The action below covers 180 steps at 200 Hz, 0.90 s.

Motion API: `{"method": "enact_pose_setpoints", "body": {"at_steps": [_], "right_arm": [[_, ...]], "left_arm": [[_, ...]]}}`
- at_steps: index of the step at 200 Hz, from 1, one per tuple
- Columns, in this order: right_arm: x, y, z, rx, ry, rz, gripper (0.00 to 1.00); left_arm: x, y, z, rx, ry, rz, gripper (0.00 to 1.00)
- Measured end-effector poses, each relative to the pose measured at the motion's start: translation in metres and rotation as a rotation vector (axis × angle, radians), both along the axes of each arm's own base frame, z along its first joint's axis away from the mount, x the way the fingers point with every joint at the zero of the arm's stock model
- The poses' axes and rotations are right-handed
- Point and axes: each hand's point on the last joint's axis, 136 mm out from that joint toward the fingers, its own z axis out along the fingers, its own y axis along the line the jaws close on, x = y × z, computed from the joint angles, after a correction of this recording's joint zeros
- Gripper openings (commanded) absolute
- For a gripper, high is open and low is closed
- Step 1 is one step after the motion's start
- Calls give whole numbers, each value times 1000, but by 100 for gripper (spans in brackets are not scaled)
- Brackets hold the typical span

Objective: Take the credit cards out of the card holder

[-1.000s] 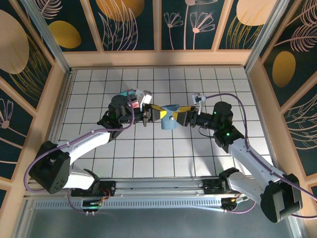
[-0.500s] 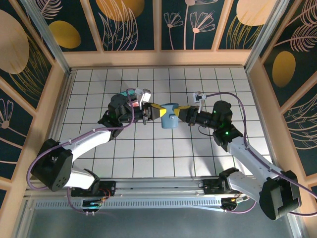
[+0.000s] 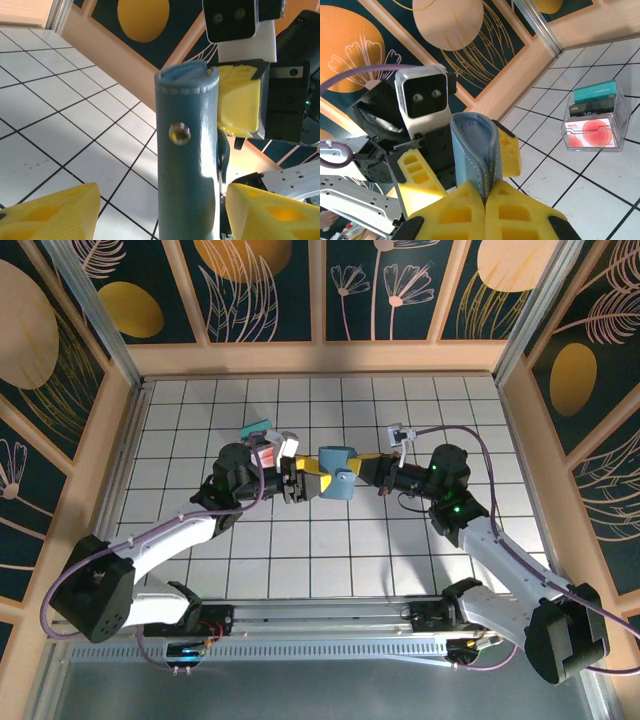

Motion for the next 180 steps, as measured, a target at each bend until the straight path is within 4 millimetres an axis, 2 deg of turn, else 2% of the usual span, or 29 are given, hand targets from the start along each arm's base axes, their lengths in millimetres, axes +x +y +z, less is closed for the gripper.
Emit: {"method": "enact_pose_setpoints", "body": {"at_steps": [41, 63, 83, 118, 150, 159, 170, 180], "right_arm": [[1, 1, 0, 13, 11, 1, 0], [1, 2, -1, 13, 21, 4, 0], [2, 2, -3, 12, 29, 2, 0], [5, 2, -5, 8, 36, -14, 0], [9, 0, -6, 4, 36, -40, 0], [10, 1, -8, -1, 39, -46, 8], [12, 1, -11, -14, 49, -62, 26], [14, 1, -14, -33, 56, -81, 31]], "left_arm": [[-4, 2, -10, 8, 32, -6, 61], [-5, -1, -11, -2, 50, -23, 55], [-4, -4, -15, -10, 72, -38, 45], [-6, -7, -14, -31, 89, -67, 18], [-7, -7, -11, -40, 88, -71, 4], [-6, -7, -12, -38, 91, -66, 1], [-3, -7, -15, -30, 95, -49, 0], [-2, -7, -18, -18, 97, -35, 0]]}}
